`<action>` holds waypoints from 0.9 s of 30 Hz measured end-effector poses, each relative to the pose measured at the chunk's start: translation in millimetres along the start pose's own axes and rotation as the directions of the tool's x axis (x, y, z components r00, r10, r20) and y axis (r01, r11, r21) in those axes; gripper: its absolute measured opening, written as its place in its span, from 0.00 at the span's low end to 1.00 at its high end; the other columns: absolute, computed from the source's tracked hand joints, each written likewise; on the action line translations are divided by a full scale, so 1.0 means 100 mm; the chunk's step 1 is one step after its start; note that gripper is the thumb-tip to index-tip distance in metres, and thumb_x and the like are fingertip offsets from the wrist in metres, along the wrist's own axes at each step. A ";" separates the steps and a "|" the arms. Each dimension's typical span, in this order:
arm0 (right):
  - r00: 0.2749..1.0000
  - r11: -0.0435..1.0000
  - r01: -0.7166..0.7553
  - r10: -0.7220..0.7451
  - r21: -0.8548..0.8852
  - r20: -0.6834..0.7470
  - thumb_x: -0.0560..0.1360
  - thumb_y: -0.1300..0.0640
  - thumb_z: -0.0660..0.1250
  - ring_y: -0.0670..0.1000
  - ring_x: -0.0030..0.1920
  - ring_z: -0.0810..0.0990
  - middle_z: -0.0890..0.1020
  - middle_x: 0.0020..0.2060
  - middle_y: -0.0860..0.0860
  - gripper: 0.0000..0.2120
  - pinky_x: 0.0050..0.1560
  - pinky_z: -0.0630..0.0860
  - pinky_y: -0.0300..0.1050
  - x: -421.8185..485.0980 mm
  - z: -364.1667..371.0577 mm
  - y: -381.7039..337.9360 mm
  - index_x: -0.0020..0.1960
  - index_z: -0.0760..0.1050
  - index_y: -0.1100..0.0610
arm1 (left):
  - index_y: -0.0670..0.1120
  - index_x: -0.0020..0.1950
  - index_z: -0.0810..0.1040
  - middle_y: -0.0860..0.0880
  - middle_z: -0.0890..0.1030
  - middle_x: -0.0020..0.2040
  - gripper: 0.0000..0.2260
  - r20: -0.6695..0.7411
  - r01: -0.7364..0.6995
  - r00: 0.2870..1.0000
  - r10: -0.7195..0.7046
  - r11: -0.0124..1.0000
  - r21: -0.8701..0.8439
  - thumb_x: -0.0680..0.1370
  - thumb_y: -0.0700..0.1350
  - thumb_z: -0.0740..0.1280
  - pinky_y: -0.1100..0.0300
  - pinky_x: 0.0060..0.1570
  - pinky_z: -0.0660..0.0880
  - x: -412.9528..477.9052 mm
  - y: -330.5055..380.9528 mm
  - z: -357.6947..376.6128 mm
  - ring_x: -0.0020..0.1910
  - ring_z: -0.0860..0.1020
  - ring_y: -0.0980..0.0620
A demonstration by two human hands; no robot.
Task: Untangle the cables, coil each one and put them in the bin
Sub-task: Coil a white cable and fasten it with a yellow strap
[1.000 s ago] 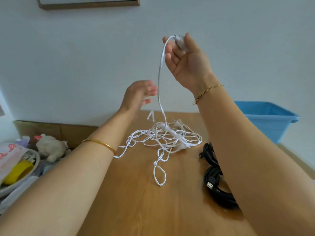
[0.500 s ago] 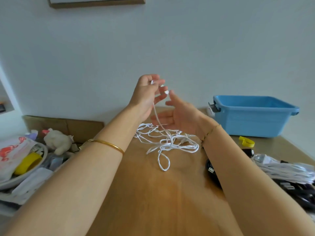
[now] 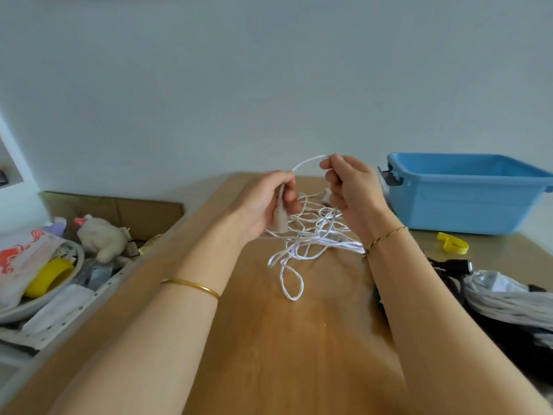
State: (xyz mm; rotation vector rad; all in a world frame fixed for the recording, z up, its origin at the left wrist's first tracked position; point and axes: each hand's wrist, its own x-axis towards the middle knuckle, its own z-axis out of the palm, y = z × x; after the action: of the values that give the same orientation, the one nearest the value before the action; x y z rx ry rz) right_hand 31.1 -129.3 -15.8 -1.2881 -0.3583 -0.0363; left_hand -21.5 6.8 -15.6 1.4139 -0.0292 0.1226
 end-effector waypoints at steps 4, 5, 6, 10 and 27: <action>0.998 0.980 -0.058 0.057 -0.188 -0.014 0.80 0.58 0.58 0.45 0.19 0.63 0.70 0.28 0.51 0.11 0.20 0.60 0.37 0.06 0.03 0.24 0.40 0.71 0.58 | 0.41 0.46 0.75 0.54 0.65 0.24 0.09 0.239 0.130 0.971 0.014 0.807 -0.576 0.78 0.41 0.55 0.65 0.27 0.70 0.05 0.00 -0.01 0.20 0.62 0.59; 0.997 0.961 -0.064 0.073 -0.268 0.022 0.81 0.57 0.57 0.46 0.19 0.65 0.71 0.27 0.52 0.12 0.21 0.61 0.38 0.06 0.05 0.29 0.40 0.71 0.57 | 0.39 0.49 0.75 0.54 0.68 0.26 0.10 0.224 0.102 0.973 0.059 0.758 -0.645 0.78 0.39 0.55 0.66 0.29 0.72 0.08 0.01 -0.02 0.21 0.64 0.59; 0.992 0.933 -0.063 0.099 -0.354 0.083 0.81 0.56 0.57 0.48 0.19 0.67 0.72 0.26 0.52 0.13 0.22 0.63 0.38 0.06 0.07 0.33 0.40 0.72 0.57 | 0.38 0.51 0.74 0.52 0.73 0.30 0.10 0.170 0.050 0.981 0.093 0.726 -0.686 0.79 0.37 0.54 0.66 0.32 0.73 0.13 0.00 -0.02 0.23 0.66 0.59; 0.889 0.767 0.021 0.279 -0.641 0.362 0.80 0.59 0.58 0.50 0.23 0.72 0.75 0.28 0.52 0.11 0.25 0.70 0.39 -0.01 0.11 0.36 0.45 0.77 0.61 | 0.38 0.56 0.70 0.45 0.83 0.46 0.09 -0.118 -0.214 0.976 0.182 0.717 -0.663 0.80 0.30 0.53 0.62 0.43 0.78 0.32 -0.04 -0.16 0.40 0.80 0.56; 0.914 0.539 0.348 -0.013 -0.767 0.406 0.74 0.57 0.69 0.41 0.26 0.73 0.81 0.30 0.51 0.05 0.32 0.70 0.34 0.02 -0.03 -0.17 0.40 0.79 0.58 | 0.44 0.71 0.70 0.52 0.82 0.46 0.18 0.037 -0.396 0.859 0.511 0.616 0.680 0.81 0.37 0.60 0.72 0.47 0.70 0.34 -0.13 -0.29 0.39 0.76 0.71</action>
State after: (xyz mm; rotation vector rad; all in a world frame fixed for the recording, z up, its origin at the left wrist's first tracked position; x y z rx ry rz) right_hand 30.2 -136.6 0.3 -2.2293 -0.8697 -0.1750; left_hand 12.4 35.8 -29.7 2.1022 -0.2375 0.7464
